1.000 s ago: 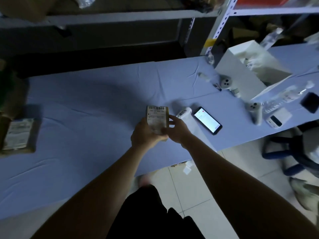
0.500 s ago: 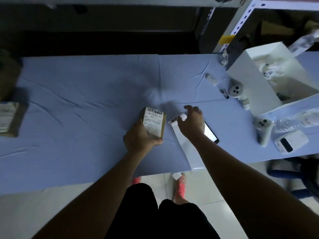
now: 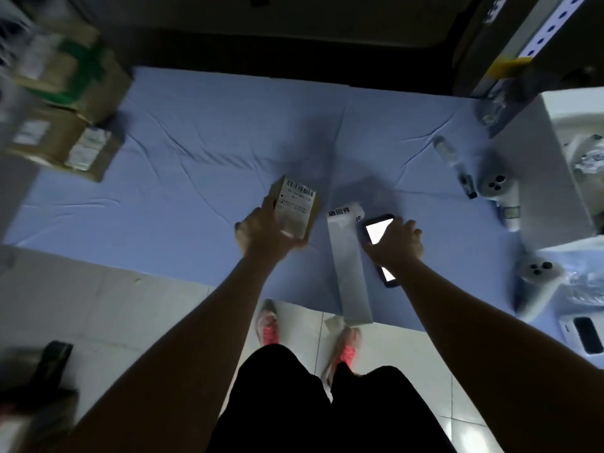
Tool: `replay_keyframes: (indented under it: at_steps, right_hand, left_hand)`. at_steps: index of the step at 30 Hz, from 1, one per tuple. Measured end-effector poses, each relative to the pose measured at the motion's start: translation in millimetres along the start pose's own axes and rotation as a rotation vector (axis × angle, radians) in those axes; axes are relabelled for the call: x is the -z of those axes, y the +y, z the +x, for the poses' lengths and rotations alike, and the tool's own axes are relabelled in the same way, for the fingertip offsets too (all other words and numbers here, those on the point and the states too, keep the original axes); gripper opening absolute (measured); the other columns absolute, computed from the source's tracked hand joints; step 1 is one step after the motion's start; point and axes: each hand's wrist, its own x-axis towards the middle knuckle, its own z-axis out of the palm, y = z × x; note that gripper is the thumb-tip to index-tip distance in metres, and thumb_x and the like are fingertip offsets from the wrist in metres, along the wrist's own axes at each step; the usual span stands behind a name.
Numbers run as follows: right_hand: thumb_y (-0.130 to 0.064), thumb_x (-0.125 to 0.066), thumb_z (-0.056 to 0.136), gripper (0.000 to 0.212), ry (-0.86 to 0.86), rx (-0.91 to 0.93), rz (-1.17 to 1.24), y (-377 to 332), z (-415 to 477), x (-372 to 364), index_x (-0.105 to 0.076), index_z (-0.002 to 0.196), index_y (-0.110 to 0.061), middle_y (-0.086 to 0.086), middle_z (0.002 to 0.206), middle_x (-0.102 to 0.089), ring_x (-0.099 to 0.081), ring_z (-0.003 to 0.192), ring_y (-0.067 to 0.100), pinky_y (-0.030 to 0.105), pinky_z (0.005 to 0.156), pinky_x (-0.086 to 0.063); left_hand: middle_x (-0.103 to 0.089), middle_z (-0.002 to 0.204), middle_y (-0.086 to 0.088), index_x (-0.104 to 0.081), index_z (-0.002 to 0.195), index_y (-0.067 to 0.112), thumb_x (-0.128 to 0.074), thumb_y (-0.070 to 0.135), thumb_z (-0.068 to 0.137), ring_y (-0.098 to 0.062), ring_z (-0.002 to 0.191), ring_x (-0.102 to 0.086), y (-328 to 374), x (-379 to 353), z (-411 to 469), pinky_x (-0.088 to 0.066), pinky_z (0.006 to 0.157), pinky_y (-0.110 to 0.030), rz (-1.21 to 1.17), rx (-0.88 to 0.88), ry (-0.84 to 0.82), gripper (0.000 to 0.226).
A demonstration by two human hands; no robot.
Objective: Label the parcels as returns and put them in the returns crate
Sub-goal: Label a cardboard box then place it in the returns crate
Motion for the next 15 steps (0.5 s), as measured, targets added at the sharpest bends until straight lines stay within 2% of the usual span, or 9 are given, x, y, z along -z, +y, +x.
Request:
replay_keyframes:
  at_steps: [4,7,10,15]
  right_hand:
    - [-0.057,-0.076,0.075,0.087,-0.041,-0.010,0.028,9,-1,8,-0.041,0.138,-0.009,0.015,0.134,-0.043,-0.044,0.128,0.034,0.044,0.096,-0.047]
    - [-0.056,-0.077,0.072,0.086,0.037,-0.023,0.149,7,-6,21,-0.041,0.138,-0.016,0.015,0.131,-0.044,-0.042,0.126,0.034,0.046,0.094,-0.046]
    - [-0.051,-0.078,0.071,0.087,0.073,0.104,0.225,0,-14,37,-0.038,0.143,-0.024,0.015,0.127,-0.048,-0.042,0.125,0.034,0.046,0.097,-0.044]
    - [-0.053,-0.076,0.058,0.092,-0.021,0.319,0.165,-7,-34,47,-0.043,0.140,-0.027,0.011,0.119,-0.057,-0.045,0.120,0.035,0.041,0.091,-0.041]
  left_hand:
    - [-0.065,0.111,-0.005,-0.033,0.137,0.026,-0.084,0.068,0.052,-0.026,0.099,-0.065,7,-4,-6,-0.045,0.085,-0.038,0.067,0.027,0.024,0.108]
    - [-0.064,0.106,-0.005,-0.019,0.148,0.032,-0.085,0.065,0.052,-0.026,0.091,-0.066,14,-10,-10,-0.038,0.076,-0.034,0.101,0.004,0.081,0.121]
    - [-0.063,0.108,-0.007,-0.014,0.152,0.032,-0.087,0.061,0.050,-0.027,0.086,-0.066,16,-12,-11,-0.039,0.077,-0.035,0.129,-0.022,0.085,0.128]
    - [-0.063,0.111,-0.008,-0.014,0.153,0.030,-0.084,0.065,0.053,-0.026,0.086,-0.066,13,-11,-14,-0.039,0.079,-0.035,0.133,-0.059,0.109,0.128]
